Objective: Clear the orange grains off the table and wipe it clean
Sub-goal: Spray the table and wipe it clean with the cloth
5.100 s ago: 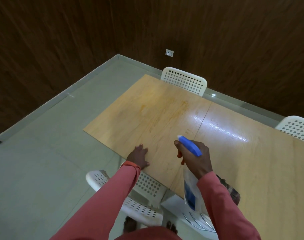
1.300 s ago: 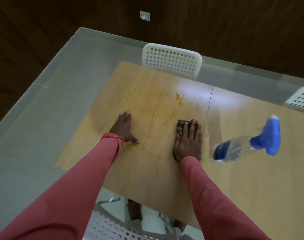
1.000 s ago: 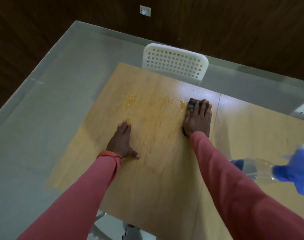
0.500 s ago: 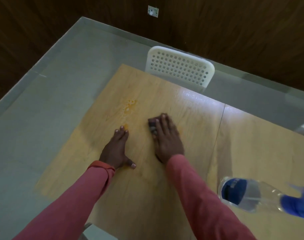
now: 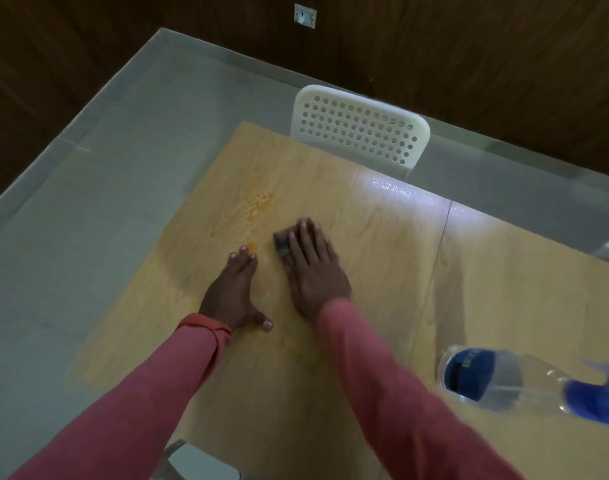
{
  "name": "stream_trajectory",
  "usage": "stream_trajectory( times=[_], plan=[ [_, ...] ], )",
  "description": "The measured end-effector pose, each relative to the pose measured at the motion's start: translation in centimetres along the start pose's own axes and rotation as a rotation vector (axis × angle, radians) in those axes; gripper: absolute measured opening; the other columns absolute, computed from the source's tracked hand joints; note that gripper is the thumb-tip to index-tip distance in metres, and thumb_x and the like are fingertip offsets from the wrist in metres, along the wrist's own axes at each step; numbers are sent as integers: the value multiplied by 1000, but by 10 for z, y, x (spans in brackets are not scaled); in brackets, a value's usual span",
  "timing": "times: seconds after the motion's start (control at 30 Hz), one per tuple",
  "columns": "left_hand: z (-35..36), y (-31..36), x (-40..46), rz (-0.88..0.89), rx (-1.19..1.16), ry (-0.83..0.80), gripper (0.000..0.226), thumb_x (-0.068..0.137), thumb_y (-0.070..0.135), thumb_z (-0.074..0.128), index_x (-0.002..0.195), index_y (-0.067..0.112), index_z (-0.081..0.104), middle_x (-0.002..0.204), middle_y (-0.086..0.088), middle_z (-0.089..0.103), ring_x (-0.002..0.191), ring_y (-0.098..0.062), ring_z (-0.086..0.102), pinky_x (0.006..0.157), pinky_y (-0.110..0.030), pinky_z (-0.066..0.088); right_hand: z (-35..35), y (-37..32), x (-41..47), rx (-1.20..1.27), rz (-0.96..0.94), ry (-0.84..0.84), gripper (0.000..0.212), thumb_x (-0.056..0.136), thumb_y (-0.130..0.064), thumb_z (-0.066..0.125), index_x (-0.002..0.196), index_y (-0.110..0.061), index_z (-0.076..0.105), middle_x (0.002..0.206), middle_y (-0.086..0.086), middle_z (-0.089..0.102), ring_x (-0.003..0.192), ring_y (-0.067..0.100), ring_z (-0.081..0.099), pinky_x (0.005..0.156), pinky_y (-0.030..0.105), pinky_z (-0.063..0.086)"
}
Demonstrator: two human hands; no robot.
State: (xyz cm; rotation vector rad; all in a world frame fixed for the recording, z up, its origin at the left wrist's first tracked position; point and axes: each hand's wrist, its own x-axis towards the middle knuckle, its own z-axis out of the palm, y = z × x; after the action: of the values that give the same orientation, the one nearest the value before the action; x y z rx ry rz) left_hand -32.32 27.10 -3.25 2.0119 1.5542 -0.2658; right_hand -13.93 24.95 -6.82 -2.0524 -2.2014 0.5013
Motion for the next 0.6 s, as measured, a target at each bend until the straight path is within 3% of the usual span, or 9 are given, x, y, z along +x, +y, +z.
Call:
stream_trajectory(
  times=[0.07,0.13,0.2,0.27,0.33,0.43,0.53,0.6],
  plan=[
    [-1,2,-2,-8,-20,4,143,48,49,91,155,14,3,162,0,-13,149,-18,-7,119,-36,20,14,20,-62,-16,117,66,63,106,-41,22,161,-15,5,168,9,-9,153,25,-18,126,43,-1],
    [-1,2,-2,-5,-14,4,143,49,51,90,155,14,2,162,1,-13,149,-18,-7,120,-36,20,5,62,-72,-37,351,100,63,106,-41,21,160,-13,6,167,11,-10,154,28,-16,126,46,3],
    [-1,2,-3,-6,-4,-2,142,50,51,90,155,14,1,162,1,-13,149,-18,-7,120,-36,20,-21,98,-37,-8,559,107,64,105,-42,16,161,-12,7,167,14,-10,154,31,-13,125,47,2],
    [-2,3,-3,-12,-6,-3,142,50,50,90,155,14,1,162,1,-13,149,-18,-7,119,-36,20,-45,121,22,32,634,142,65,104,-42,14,161,-12,5,167,15,-9,154,33,-11,125,47,1],
    [-1,3,-2,-11,5,2,142,50,51,90,155,14,2,162,0,-12,149,-18,-7,119,-36,20,-52,121,75,22,560,164,63,105,-41,10,160,-12,2,167,14,-9,154,32,-12,125,49,3],
    [0,2,-1,-12,5,4,141,50,49,90,155,14,4,162,0,-11,149,-19,-6,119,-36,20,-31,65,99,-62,296,154,63,105,-40,4,160,-12,4,168,13,-5,154,31,-12,125,50,7],
    [-1,3,-3,-16,11,12,140,50,47,91,155,15,6,162,1,-9,150,-19,-4,118,-36,21,0,1,23,-21,26,25,61,107,-39,18,161,-13,5,168,9,-7,153,29,-16,126,45,-1],
    [-1,3,-3,-21,8,13,140,49,47,91,155,15,6,163,1,-8,150,-19,-4,118,-35,21,18,-9,-53,-3,23,21,61,106,-39,20,161,-14,9,168,9,-5,154,28,-15,125,43,-1]
  ],
)
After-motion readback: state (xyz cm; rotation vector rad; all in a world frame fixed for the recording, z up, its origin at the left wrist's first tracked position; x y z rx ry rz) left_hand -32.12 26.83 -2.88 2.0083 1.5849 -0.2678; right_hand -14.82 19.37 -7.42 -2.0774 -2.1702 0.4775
